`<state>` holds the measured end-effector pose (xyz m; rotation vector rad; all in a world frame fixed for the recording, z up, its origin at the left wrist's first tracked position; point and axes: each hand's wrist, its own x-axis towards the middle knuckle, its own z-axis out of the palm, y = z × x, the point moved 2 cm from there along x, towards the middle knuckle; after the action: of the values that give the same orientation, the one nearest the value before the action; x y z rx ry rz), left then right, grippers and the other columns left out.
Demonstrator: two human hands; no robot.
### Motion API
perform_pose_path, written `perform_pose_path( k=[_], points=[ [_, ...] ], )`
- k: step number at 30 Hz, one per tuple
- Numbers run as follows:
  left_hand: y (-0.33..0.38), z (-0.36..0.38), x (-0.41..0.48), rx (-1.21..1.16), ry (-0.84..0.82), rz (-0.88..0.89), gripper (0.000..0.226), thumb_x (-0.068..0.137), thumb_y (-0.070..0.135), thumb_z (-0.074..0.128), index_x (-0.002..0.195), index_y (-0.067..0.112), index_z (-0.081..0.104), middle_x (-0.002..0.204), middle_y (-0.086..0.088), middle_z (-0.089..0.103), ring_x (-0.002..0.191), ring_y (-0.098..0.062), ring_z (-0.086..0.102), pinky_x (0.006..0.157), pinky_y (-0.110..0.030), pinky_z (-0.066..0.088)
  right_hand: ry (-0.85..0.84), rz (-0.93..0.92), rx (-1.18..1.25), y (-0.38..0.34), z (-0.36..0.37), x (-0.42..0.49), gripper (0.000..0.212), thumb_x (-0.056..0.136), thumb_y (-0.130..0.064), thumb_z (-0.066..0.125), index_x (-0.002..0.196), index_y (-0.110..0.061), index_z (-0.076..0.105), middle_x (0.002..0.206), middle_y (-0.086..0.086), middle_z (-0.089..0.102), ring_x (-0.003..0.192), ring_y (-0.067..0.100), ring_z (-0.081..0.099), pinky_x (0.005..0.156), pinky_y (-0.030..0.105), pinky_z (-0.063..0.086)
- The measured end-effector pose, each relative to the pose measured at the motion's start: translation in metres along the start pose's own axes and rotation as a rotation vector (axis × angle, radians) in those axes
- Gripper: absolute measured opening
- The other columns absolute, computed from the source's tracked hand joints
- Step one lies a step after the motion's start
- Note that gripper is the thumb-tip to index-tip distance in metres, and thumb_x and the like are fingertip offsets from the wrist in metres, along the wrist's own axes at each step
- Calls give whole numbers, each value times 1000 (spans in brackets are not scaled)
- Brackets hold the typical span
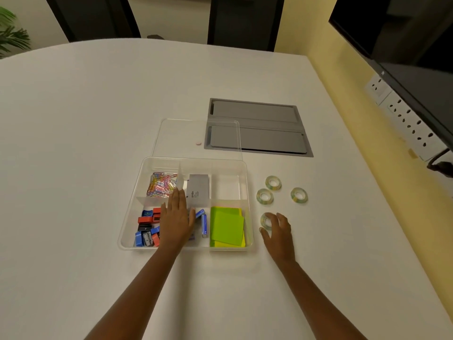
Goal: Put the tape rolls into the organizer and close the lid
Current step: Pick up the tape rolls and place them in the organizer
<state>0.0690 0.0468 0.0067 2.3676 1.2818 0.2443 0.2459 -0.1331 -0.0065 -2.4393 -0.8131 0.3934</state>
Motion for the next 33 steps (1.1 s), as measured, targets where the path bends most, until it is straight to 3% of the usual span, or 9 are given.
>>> perform_pose_path(
  k=[5, 12, 15, 18, 23, 26, 29, 31, 33],
  points=[
    [-8, 2, 9, 60, -8, 26, 59, 97, 30, 31, 144, 6, 3, 157, -14, 2, 146, -26, 3, 119, -42, 5, 55, -54, 9, 5, -3, 4, 37, 82, -5, 65, 119, -6, 59, 122, 18, 55, 112, 35, 51, 97, 41, 46],
    [-10, 5, 11, 54, 12, 23, 60, 97, 29, 34, 144, 5, 6, 156, -16, 8, 145, -29, 8, 119, -44, 8, 181, 2, 302, -24, -14, 18, 30, 85, -14, 66, 114, -6, 59, 112, 18, 58, 104, 32, 57, 87, 39, 50],
    [-13, 7, 12, 113, 25, -7, 61, 96, 33, 34, 144, 5, 7, 156, -17, 10, 145, -30, 8, 118, -46, 5, 181, -188, 297, -58, -16, 27, 28, 85, -14, 66, 112, -7, 62, 113, 15, 62, 105, 28, 57, 92, 36, 48],
    [-15, 9, 13, 133, 24, -23, 62, 96, 37, 31, 144, 6, 6, 156, -17, 9, 145, -32, 5, 118, -47, 3, 102, -374, 107, -87, -8, 41, 26, 85, -18, 64, 110, -8, 63, 116, 12, 63, 107, 28, 56, 91, 38, 46],
    [-14, 9, 13, 127, 18, -25, 70, 85, 44, 15, 144, 7, 5, 156, -17, 7, 145, -31, 4, 118, -45, 2, -75, -361, -331, -102, 13, 58, 27, 92, -30, 48, 113, -18, 60, 125, 2, 58, 116, 24, 48, 91, 38, 35],
    [-14, 10, 13, 134, 21, -26, 71, 85, 47, 10, 144, 8, 3, 157, -16, 5, 145, -29, 3, 119, -45, 3, -42, -373, -242, -102, 11, 60, 23, 92, -25, 48, 108, -16, 63, 122, 2, 60, 114, 24, 50, 89, 38, 37],
    [-13, 10, 12, 127, 20, -12, 86, 77, 59, -11, 144, 8, 3, 156, -16, 5, 145, -29, 5, 118, -44, 3, 140, -410, -39, -93, -5, 58, 17, 85, -5, 56, 97, -8, 69, 111, 12, 65, 104, 32, 57, 85, 44, 47],
    [-13, 9, 12, 118, 21, -3, 98, 70, 66, -23, 144, 8, 3, 156, -16, 6, 145, -29, 6, 118, -43, 3, 249, -348, 14, -77, -14, 62, 22, 81, 4, 56, 97, -4, 69, 107, 17, 66, 102, 35, 59, 83, 47, 51],
    [-12, 8, 11, 111, 13, -3, 108, 62, 69, -33, 144, 8, 3, 157, -15, 7, 145, -28, 6, 118, -42, 3, 234, -217, -31, -59, -17, 67, 27, 84, 3, 53, 107, -5, 65, 116, 18, 61, 109, 36, 54, 85, 48, 50]
  ],
)
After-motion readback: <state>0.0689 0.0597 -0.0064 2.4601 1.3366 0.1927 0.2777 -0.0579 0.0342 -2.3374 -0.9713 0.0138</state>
